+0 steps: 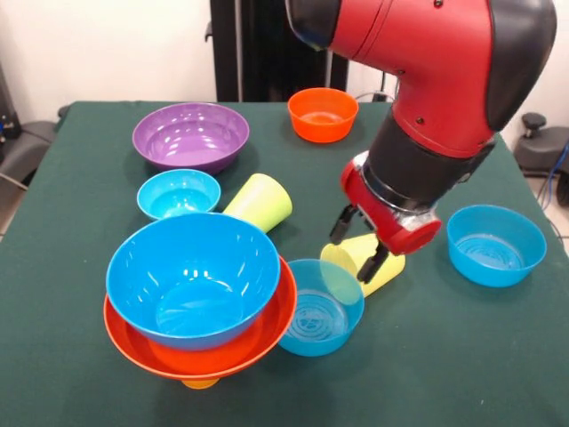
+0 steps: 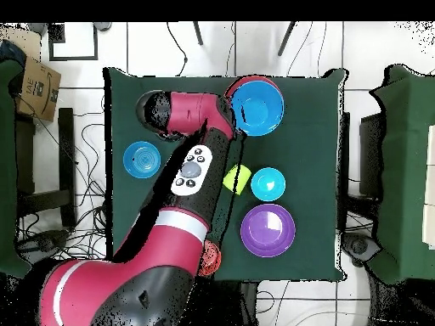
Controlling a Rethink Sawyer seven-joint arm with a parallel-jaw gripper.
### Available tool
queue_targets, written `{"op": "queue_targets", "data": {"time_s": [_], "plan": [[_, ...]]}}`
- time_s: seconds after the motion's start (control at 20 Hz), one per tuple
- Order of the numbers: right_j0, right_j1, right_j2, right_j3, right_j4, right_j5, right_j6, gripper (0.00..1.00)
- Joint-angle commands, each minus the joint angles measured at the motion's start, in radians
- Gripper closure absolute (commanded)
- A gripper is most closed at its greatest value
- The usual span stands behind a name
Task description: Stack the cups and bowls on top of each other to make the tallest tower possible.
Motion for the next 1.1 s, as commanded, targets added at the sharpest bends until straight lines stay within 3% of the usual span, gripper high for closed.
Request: {"op": "queue_targets", "data": {"time_s": [0.05,0.3,0.35,0.55,0.75,0.85,1.1], "plan": [[-0.074,-0.03,0.166,-0.097,-0.187,-0.11,-0.474,0.0],[-0.156,-0.145,0.353,-0.064,-0.236,-0.139,-0.787,0.0],[-0.192,-0.188,0.419,-0.025,-0.23,-0.146,-0.877,0.0],[-0.295,-0.316,0.589,0.109,-0.2,-0.109,-1.08,0.0],[-0.396,-0.39,0.747,0.217,-0.147,-0.041,-1.263,0.0],[-0.44,-0.424,0.803,0.283,-0.129,-0.033,-1.32,0.0],[-0.485,-0.493,0.831,0.37,-0.121,0.012,-1.332,0.0]]}}
